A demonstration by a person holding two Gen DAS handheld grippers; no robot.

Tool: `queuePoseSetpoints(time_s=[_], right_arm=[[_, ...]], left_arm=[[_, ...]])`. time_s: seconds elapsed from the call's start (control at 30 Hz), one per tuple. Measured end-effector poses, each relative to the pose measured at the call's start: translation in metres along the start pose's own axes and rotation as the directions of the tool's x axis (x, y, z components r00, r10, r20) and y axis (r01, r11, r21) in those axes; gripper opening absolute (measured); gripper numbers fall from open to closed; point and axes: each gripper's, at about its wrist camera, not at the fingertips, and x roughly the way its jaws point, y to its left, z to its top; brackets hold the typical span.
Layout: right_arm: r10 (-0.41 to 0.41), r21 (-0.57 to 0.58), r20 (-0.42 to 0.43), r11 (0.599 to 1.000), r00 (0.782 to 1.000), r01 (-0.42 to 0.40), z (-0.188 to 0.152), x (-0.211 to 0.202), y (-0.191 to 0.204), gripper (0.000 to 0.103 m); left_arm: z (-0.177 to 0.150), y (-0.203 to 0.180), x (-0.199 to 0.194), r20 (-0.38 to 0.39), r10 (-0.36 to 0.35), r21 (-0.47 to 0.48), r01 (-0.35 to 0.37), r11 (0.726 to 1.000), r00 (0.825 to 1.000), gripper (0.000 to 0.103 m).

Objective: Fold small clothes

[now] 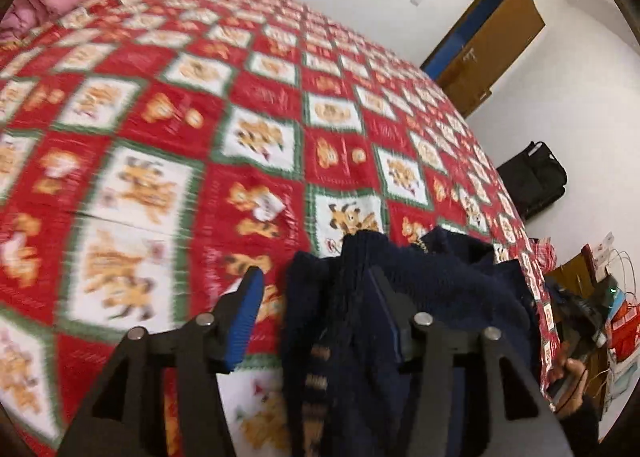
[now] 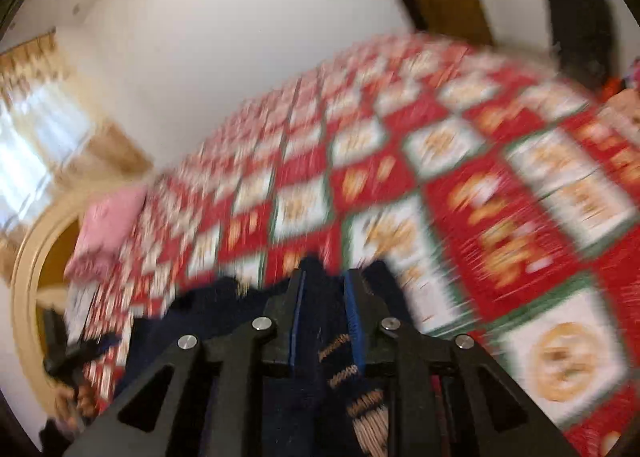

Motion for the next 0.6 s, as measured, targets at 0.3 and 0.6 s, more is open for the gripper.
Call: queuePoseSetpoints(time_s=[0.3, 0.6], right_arm=[[-0.145, -0.311, -0.129, 0.945, 0.981, 0.099, -0.009, 0.025, 0.058, 0.067], [-0.425, -0.587, -0.147, 0.764, 0.893, 0.268, -0.042, 0.112, 0.088, 0.006]], left_arm=[[-0.06, -0.079, -0.03, 0.01, 0.071, 0.217, -0.071, 0.974, 0.997, 0.057], [-0.099, -0.081, 0.013, -0.016, 0.237, 0.192, -0.23, 0.954, 0.971, 0.06]])
